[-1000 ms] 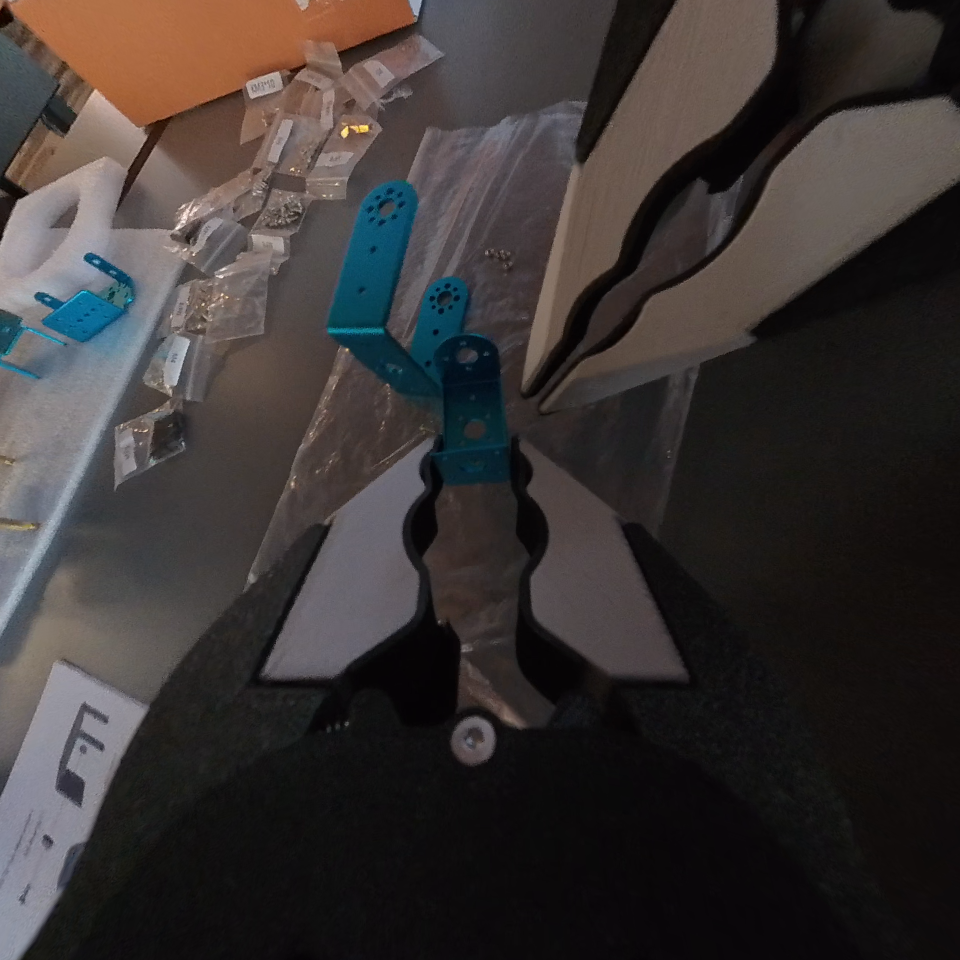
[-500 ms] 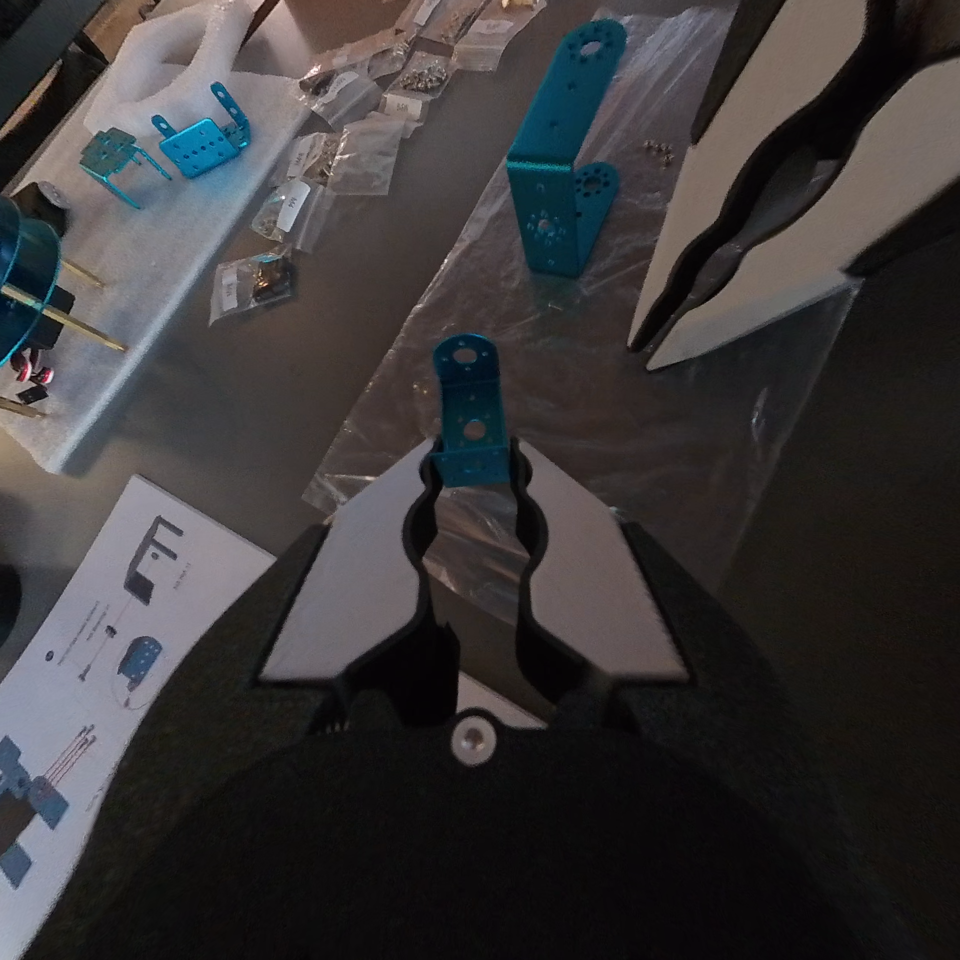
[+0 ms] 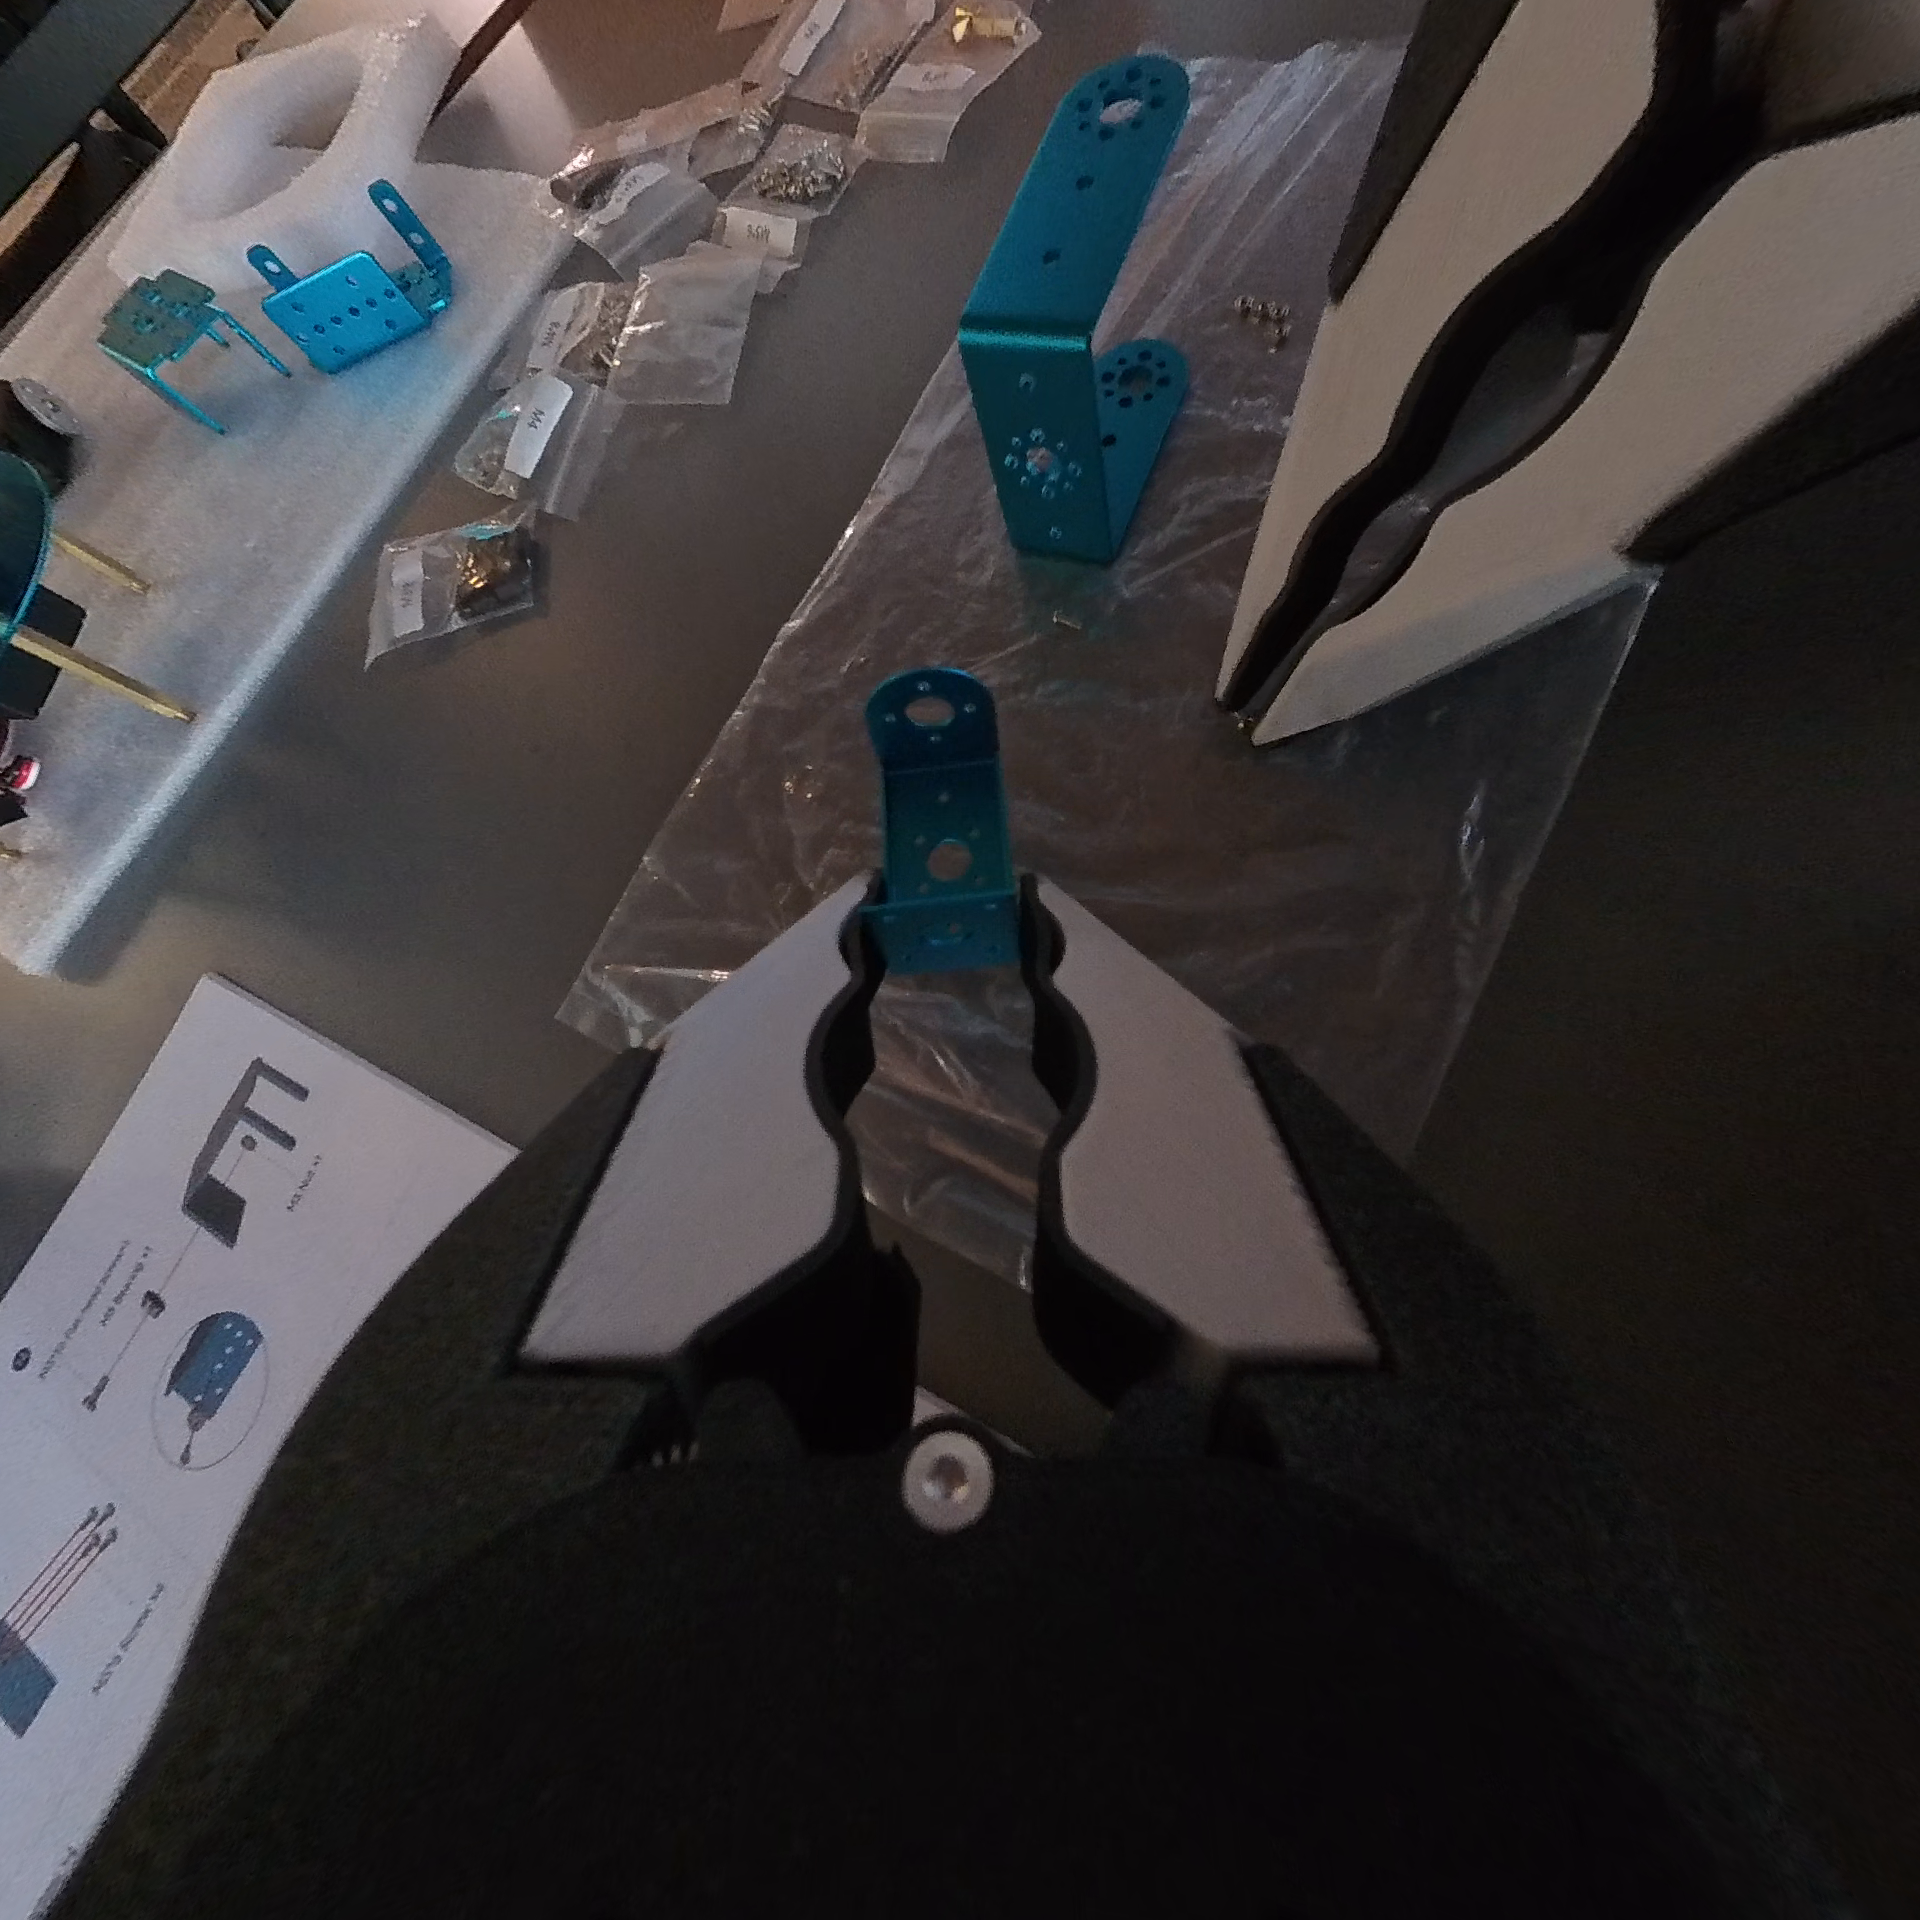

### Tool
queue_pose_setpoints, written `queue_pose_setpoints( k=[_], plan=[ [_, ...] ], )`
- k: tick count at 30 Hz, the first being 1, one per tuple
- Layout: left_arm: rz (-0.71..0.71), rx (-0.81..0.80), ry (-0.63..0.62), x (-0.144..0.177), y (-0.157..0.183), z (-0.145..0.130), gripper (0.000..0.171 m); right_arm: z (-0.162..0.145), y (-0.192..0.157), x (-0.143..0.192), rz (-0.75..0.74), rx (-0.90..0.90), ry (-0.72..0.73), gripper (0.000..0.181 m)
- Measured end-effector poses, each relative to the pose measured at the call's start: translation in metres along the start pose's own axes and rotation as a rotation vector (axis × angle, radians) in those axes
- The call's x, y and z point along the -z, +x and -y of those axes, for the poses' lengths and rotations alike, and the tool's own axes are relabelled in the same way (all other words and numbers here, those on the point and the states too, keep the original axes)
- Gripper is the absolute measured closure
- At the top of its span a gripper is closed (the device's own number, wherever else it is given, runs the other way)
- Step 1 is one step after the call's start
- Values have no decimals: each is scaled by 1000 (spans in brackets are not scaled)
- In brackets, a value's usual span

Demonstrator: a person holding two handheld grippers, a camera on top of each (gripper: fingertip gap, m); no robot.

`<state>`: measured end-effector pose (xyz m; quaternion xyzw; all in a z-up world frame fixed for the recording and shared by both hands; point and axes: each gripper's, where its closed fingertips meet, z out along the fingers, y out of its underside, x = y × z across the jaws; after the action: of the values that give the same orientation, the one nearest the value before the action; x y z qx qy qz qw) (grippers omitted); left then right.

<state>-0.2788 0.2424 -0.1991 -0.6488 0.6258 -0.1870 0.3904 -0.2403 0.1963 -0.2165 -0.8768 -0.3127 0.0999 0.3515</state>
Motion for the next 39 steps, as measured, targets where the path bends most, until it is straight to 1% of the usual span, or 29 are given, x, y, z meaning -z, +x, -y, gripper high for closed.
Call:
queue_pose_setpoints(
  k=[17, 22, 27, 31, 39],
  plan=[
    [-3, -4, -7, 0, 4, -2, 147, -5, 6, 4, -11, -36, -20, 173],
    [-6, -10, -10, 0, 5, -2, 147, 0, 7, 8, 0, -65, -5, 172],
    [-5, -9, -11, 1, 5, -3, 147, -2, 8, 6, 13, -45, -26, 173],
    [-3, -11, -12, 2, 6, -4, 147, -4, 4, 3, 20, 13, -71, 173],
    [-13, -17, -11, 1, 10, -4, 147, 1, 7, 1, 27, 43, -102, 175]
  ],
)
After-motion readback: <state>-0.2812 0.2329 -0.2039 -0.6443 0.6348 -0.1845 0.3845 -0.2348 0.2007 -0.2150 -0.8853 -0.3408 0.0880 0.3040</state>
